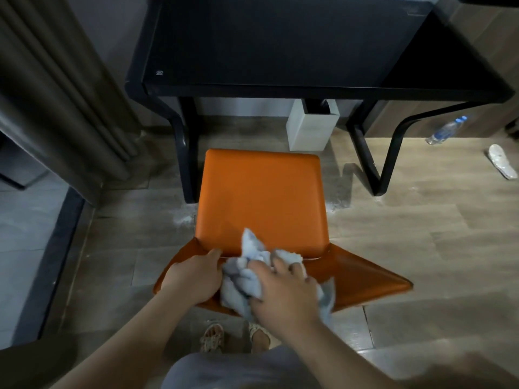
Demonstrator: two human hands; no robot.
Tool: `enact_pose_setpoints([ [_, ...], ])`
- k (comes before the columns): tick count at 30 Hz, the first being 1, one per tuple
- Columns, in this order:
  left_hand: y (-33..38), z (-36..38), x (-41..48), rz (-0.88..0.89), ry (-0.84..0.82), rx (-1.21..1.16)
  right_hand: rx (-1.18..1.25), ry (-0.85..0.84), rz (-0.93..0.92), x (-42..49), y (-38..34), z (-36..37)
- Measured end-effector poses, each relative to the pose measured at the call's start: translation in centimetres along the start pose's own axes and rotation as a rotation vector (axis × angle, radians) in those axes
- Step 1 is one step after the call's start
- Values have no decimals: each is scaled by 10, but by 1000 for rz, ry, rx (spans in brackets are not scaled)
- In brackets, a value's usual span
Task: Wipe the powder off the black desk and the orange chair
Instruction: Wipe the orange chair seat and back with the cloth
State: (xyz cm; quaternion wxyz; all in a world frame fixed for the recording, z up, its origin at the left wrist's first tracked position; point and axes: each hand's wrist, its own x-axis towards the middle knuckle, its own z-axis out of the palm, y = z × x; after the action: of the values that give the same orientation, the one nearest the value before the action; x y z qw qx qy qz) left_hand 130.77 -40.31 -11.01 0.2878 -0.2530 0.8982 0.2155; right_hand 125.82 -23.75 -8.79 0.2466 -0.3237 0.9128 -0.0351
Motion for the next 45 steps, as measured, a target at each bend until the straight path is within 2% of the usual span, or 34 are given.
enact_pose_setpoints([
  [3,-1,-2,-4,-17,58,-55,29,49,-8,2,14,-3],
  [6,-8,-3,-6,-19,104,-44,-196,133,151,-12,67,-18],
  [8,-14,-3,-9,-18,119,-80,-295,135,248,-17,71,-24],
  [10,-22,-3,-12,-32,145,-139,-207,92,188,-11,41,-17],
  [12,-31,-3,-15,-55,185,-179,-9,65,81,-2,-9,-3],
  [15,-42,-2,-19,-50,222,-254,211,105,33,10,-68,5],
  [17,-48,-2,-19,-45,264,-361,219,99,5,10,-73,5],
  [19,-50,-1,-18,-22,290,-413,142,65,16,2,-46,2],
  [22,-49,2,-18,-2,256,-419,-83,73,188,-15,11,-12],
  [24,-50,3,-18,6,231,-443,-174,97,287,-21,23,-18],
  [31,-53,2,-20,21,298,-731,161,61,56,15,-85,0],
  [34,-54,-5,-16,66,260,-662,156,-8,63,13,-55,-3],
  [36,-50,-8,-15,69,130,-465,12,-34,185,4,-9,-11],
  [38,-42,-7,-13,77,9,-203,-170,15,361,-5,34,-24],
  [40,-35,-7,-11,93,-69,-54,-274,33,469,-4,46,-30],
  [41,-33,-8,-9,104,-95,-24,-263,17,449,2,39,-27],
  [45,-17,-7,3,163,-161,35,-2,-115,144,18,-8,1],
])
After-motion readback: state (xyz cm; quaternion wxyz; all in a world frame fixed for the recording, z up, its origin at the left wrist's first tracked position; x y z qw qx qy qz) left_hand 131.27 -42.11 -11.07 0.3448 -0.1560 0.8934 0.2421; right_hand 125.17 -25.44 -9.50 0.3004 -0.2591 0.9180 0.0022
